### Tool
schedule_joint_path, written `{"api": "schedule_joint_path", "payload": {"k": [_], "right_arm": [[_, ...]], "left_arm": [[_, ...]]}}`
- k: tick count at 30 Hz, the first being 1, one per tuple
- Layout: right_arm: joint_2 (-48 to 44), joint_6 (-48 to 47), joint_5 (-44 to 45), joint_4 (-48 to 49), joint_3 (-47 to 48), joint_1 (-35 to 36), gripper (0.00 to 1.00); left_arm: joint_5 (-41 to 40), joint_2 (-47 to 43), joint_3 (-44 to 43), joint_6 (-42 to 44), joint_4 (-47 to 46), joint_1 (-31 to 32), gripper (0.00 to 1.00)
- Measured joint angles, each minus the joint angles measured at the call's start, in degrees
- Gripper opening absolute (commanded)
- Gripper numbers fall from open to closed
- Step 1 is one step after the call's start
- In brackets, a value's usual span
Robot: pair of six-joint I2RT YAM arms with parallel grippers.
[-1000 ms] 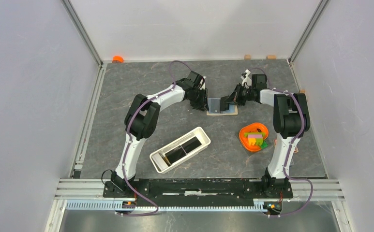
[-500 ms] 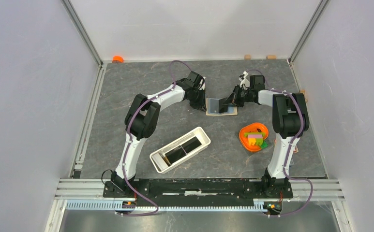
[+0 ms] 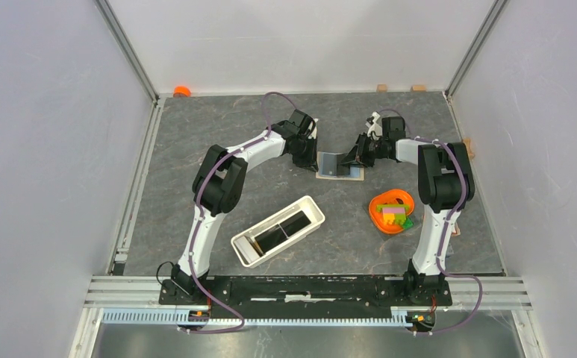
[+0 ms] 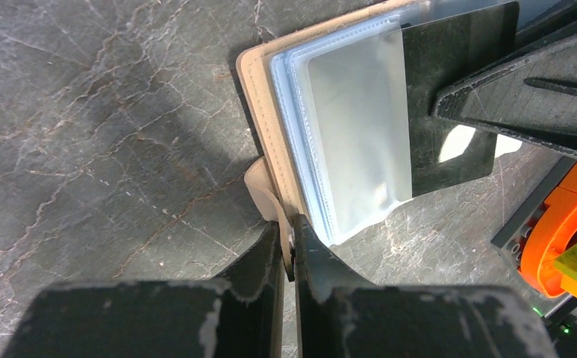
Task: Put the credit cards into the card holder
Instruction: Insert the credit card into the card holder.
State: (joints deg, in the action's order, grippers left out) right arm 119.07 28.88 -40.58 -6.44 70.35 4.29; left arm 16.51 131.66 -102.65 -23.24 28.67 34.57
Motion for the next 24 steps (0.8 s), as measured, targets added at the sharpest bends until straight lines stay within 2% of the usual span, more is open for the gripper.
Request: {"api": "schedule_joint_path", "payload": {"k": [7,14,24], "right_arm": [[-0.17,-1.44,2.47,-2.93,2.14,1.01,0.42],[-1.14,-5.27,6.88,-6.49,4.59,1.84,0.53],[-6.12,-12.31,18.12,-10.71,4.70,1.77,0.65]], "left_arm": [[-0.02,0.00,0.00,0.15,0.00,0.00,0.02],[-0.04,0.00,0.00,0.15,0.00,0.00,0.02],[0.00,0.00,0.00,0.15,-0.02,0.00,0.02]]}}
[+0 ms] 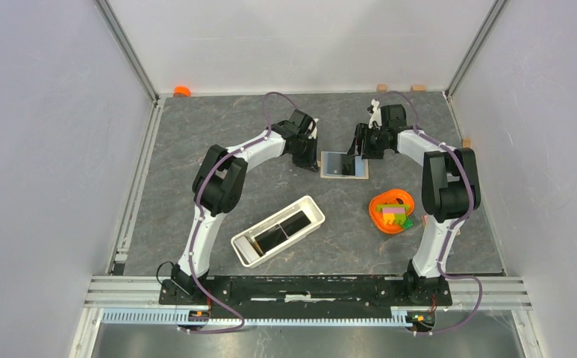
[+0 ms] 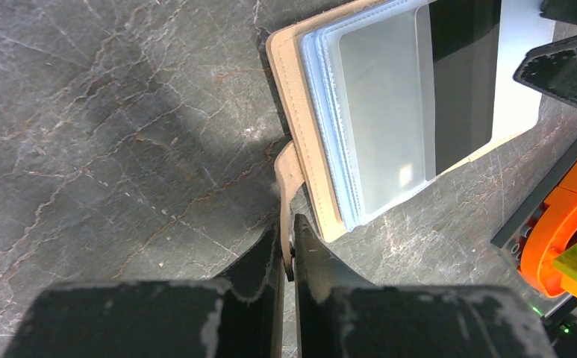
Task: Put the credit cards into the card holder
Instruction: Insert the credit card into the card holder.
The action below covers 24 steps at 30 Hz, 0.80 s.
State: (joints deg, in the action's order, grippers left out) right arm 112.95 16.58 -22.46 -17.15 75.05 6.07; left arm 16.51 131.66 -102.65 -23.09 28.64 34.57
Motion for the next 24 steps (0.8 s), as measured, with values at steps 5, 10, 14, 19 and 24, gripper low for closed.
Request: {"api": "schedule_joint_path", "payload": {"k": [5,10,14,19,24], "right_arm": [[-1.86,-2.38,3.21,-1.40,-0.24,0.02,0.64],[-3.08,-2.51,2.84,-1.29,-2.05,0.11,0.61],[-3.08,-2.49,2.38,-1.38,-3.26,0.68,0.58],[-3.10,-2.23,2.69,-1.40,-4.11,1.90,0.59],[-3.34,-2.34,5.90,-1.68,-4.15,2.89,0.60]], "left_arm": [[0.37,-0.02,0.00,0.00,-0.04,0.00,0.18],[0.83,-0.35,0.00,-0.04,-0.46,-0.15,0.42],[2.10,-0.50,0.00,-0.09,-1.44,-0.55,0.44],[3.30,-0.50,-0.22,-0.11,-2.10,-1.14,0.34],[3.39,-0.39,-1.16,-0.13,-2.23,-1.44,0.18]]}}
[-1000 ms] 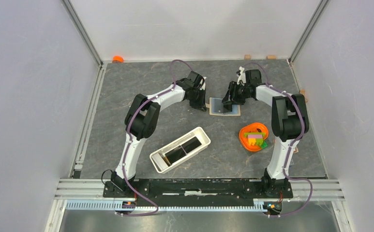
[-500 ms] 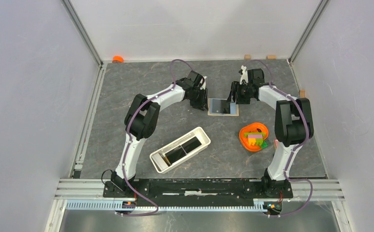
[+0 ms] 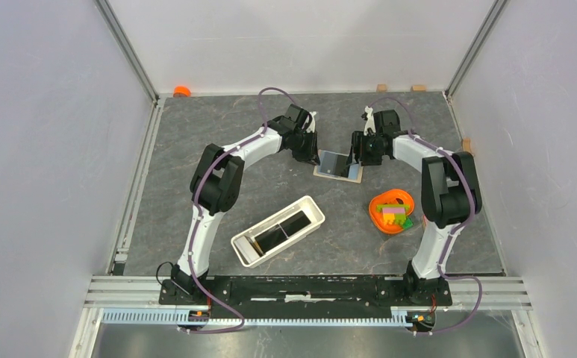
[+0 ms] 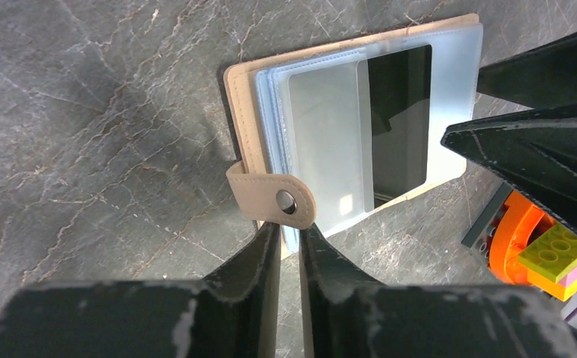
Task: Put the credit cards into the card holder
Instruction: Insert the credit card into the card holder.
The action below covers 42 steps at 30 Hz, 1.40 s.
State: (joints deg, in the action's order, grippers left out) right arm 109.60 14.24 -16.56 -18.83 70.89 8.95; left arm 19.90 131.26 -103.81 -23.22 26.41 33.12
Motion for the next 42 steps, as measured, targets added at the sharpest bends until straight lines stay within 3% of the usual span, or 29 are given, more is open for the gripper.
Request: {"api": "schedule_joint_path", "payload": {"k": [7,17,33,42], "right_arm": [[-4.33,0.24,1.81,-0.96,0.02,0.28,0.47],[-3.41,4.50,-3.93,2.47,-1.77,2.05,0.46],[-0.22,9.51,-3.17,6.60,-4.57,2.29,0.45],[3.28,10.60,-3.76,7.89,-0.55,4.72,0.43]], "left_arm": [[-0.33,0.00,-0.04,0.04,0.09,0.00,0.12],[-0.33,0.00,-0.02,0.07,0.09,0.00,0.08],[-0.02,0.04,0.11,0.07,0.07,0.00,0.04],[1.09,0.07,0.15,0.07,-0.07,0.00,0.03]]}}
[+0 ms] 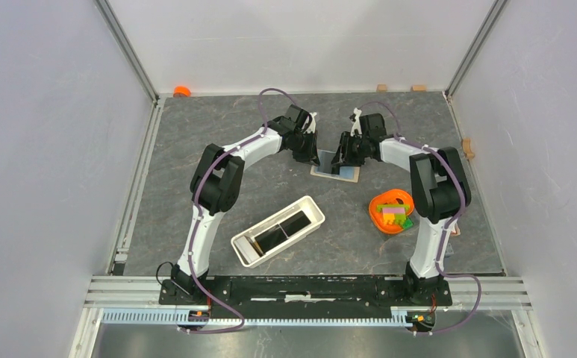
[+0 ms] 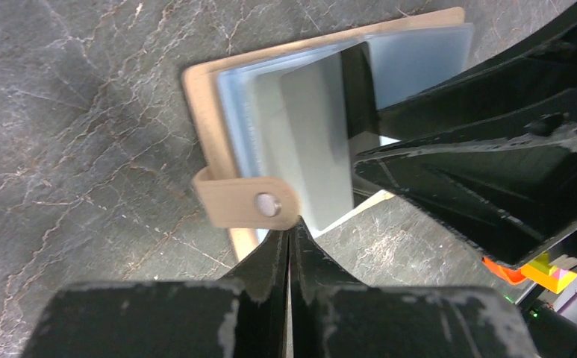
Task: Put the credit cards into the card holder
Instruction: Insert the credit card into the card holder.
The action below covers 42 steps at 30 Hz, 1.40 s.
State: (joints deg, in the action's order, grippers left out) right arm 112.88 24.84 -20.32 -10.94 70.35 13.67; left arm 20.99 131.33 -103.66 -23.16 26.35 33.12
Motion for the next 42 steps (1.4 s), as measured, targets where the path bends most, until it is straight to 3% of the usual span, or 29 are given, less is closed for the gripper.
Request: {"api": "schedule_joint_path", "payload": {"k": [16,19,23,28,35,42], "right_arm": [[1.66,2.49,-0.26,1.79,2.38,2.97,0.43],[1.66,3.98,-0.42,3.93,1.60,2.97,0.43],[1.66,5.64,-0.24,5.97,-0.22,2.97,0.45],[0.00,6.01,1.36,7.56,-2.51,2.93,0.46],[-2.91,5.99,3.67,7.39,-5.64,2.99,0.46],[-3.10,6.71,3.85,8.74,-6.64,2.99,0.45]], "left_arm": [[2.08,0.00,1.60,-0.04,-2.97,0.11,0.03],[2.01,0.00,2.60,-0.04,-3.56,0.11,0.12],[0.48,-0.79,3.43,0.15,-3.69,-0.17,0.34],[-3.52,-5.20,7.13,1.01,-3.10,-1.40,0.47],[-7.37,-7.10,8.44,1.40,-2.34,-3.58,0.47],[-3.82,-6.38,8.74,1.01,-4.52,-3.32,0.39]]}}
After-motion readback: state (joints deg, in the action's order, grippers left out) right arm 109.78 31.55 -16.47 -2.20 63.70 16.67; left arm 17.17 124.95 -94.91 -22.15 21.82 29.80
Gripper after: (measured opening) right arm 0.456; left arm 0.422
